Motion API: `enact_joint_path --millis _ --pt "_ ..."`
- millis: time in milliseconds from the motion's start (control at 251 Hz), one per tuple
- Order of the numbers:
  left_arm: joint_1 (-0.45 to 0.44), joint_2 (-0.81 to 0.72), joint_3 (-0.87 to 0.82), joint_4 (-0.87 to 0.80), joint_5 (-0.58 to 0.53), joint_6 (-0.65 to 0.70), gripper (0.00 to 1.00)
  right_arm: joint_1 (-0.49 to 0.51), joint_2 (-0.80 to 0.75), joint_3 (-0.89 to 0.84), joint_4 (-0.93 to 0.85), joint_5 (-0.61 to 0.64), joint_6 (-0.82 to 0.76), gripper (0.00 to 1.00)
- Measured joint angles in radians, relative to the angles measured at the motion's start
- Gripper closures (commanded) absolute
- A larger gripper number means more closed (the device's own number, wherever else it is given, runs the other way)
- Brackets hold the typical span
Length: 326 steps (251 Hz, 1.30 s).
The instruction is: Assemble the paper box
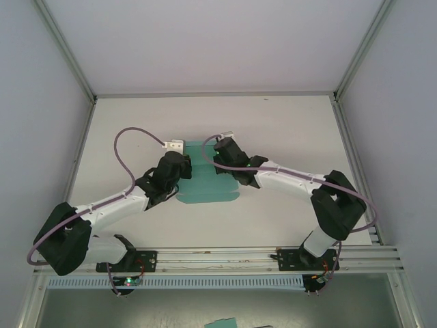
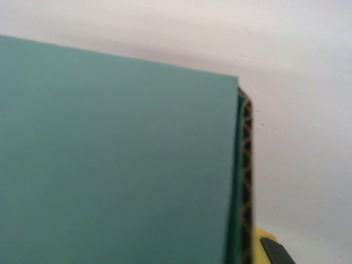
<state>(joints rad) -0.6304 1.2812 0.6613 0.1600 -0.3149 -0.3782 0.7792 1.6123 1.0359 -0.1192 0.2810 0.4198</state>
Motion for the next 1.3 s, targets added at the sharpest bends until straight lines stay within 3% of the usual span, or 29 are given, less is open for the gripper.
enact_joint_path --millis 164,335,830,1049,1153,1245,1301 --pt "-0.016 0.016 0.023 -0.014 0.004 -0.001 1.0 -0.042 -0.061 -0.05 0.004 -0.056 -0.045 0.71" --pt "-0.017 0.033 0.035 -0.021 0.027 -0.009 1.0 -0.071 -0.082 -0.085 0.029 -0.114 -0.053 0.74" --pt "-0.017 0.033 0.038 -0.018 0.045 -0.019 1.0 -0.15 -0.166 -0.185 0.156 -0.328 -0.056 0.59" --pt "-0.016 0.033 0.038 -0.019 0.052 -0.019 1.0 -0.195 -0.172 -0.227 0.24 -0.476 -0.048 0.57" --pt "-0.016 0.033 0.037 -0.019 0.056 -0.019 1.0 -0.22 -0.178 -0.233 0.279 -0.548 -0.031 0.49" --pt "-0.016 0.033 0.037 -0.02 0.064 -0.018 1.0 -0.239 -0.178 -0.233 0.306 -0.602 -0.025 0.49" --pt "-0.016 0.033 0.037 -0.019 0.07 -0.018 1.0 -0.245 -0.178 -0.233 0.315 -0.623 -0.023 0.56"
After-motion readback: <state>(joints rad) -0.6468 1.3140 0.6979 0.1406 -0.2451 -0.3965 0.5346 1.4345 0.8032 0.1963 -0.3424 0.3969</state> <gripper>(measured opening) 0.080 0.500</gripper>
